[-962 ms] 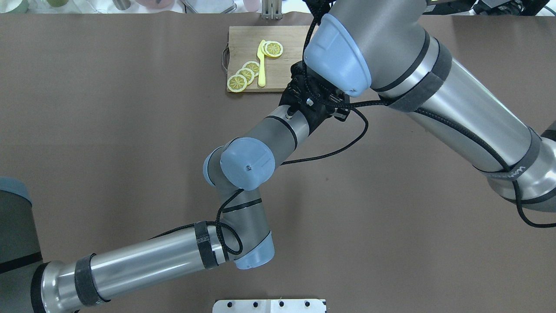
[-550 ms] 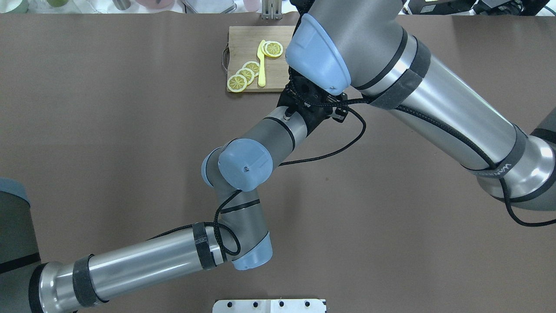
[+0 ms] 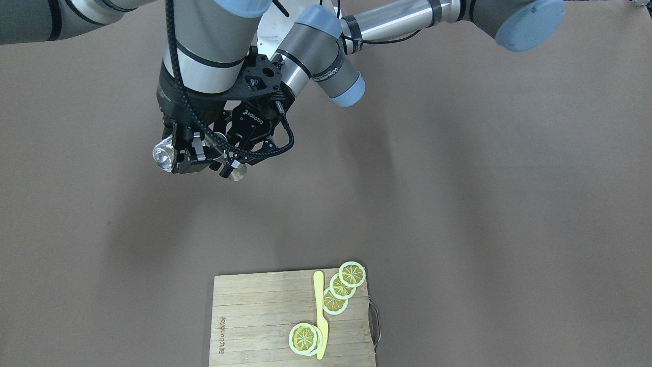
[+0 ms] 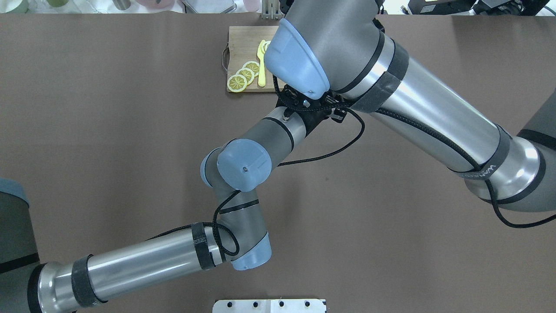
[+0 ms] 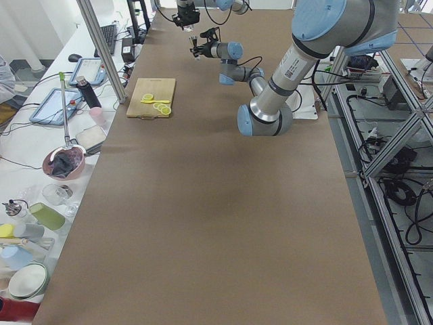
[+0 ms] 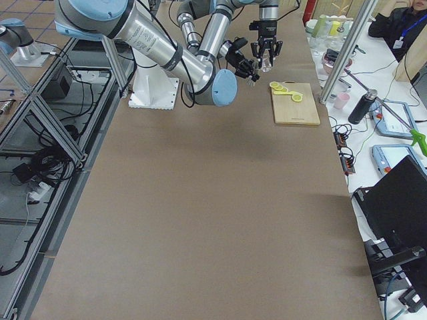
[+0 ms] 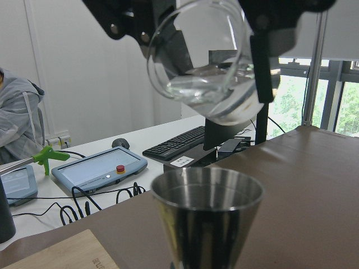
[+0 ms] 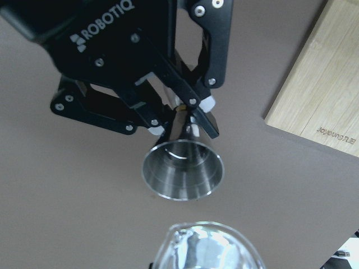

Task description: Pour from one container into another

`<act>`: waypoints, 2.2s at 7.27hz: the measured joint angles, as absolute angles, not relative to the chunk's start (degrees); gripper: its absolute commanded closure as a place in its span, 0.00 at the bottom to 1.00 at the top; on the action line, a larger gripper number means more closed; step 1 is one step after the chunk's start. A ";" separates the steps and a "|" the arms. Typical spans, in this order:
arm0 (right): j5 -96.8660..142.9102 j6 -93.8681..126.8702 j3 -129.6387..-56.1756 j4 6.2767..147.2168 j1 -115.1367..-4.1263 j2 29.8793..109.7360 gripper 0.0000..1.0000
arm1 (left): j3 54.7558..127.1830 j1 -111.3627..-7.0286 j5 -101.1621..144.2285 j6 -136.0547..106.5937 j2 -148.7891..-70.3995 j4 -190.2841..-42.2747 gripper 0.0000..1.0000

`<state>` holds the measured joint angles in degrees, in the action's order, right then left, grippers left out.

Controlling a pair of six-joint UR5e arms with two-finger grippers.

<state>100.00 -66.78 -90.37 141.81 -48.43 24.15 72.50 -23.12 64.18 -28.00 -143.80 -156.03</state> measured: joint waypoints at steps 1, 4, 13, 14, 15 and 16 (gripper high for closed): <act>99.49 -66.88 -90.08 142.60 -48.05 23.73 1.00 | 72.51 -23.12 64.22 -28.01 -143.80 -156.06 1.00; 98.20 -67.13 -90.04 145.60 -47.20 23.24 1.00 | 72.47 -23.16 64.19 -27.63 -142.51 -156.84 1.00; 95.10 -69.28 -90.00 147.49 -45.63 23.39 1.00 | 73.29 -23.38 64.61 -23.76 -142.35 -156.73 1.00; 95.20 -69.56 -90.16 147.34 -45.68 23.44 1.00 | 73.30 -23.41 64.62 -23.74 -142.36 -156.72 1.00; 95.68 -69.63 -90.72 146.83 -45.81 23.61 1.00 | 73.30 -23.42 64.68 -23.73 -142.44 -156.71 1.00; 96.45 -69.61 -91.64 146.03 -46.02 23.90 1.00 | 73.30 -23.40 64.73 -23.73 -142.52 -156.71 1.00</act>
